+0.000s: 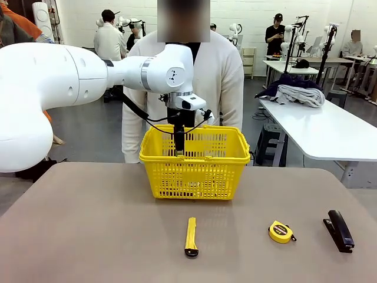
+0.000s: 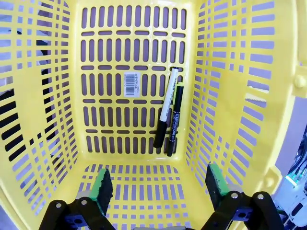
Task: Place the items the person wants into the basket.
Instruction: Pick up the item the person points to and place it in the Market Basket.
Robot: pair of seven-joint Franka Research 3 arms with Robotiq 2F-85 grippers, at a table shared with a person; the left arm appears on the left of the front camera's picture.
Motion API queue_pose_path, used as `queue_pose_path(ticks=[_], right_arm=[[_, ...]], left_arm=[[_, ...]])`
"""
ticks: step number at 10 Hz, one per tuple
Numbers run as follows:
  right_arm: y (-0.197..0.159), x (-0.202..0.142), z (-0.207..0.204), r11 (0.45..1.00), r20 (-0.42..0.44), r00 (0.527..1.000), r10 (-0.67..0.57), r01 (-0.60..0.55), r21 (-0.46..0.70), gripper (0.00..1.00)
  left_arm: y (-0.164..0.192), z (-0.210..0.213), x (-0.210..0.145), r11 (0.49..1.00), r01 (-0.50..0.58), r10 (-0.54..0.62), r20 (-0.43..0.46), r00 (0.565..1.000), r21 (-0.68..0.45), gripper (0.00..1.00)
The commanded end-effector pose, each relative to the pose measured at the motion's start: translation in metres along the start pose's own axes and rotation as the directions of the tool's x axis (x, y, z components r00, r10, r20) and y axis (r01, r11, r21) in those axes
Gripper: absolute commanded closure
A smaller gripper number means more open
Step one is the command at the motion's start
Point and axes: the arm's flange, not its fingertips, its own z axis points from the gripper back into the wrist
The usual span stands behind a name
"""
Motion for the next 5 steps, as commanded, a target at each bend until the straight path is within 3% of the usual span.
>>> queue_pose_path(ticks=[1,3,5], right_arm=[[0.0,0.0,-0.001,1.0,0.003,1.0,0.012,-0.012,0.021,0.0],[0.0,0.0,-0.001,1.0,0.003,1.0,0.012,-0.012,0.021,0.0],[0.0,0.0,-0.001,1.0,0.003,1.0,0.012,-0.012,0.021,0.0]], left_arm=[[-0.041,0.034,-0.012,1.0,0.0,0.001,-0.03,1.0,0.03,0.0],[-0.123,0.075,-0.06,0.995,-0.02,0.023,-0.025,0.999,0.099,0.0],[-0.2,0.102,-0.135,0.984,-0.1,0.096,0.032,0.995,0.149,0.0]])
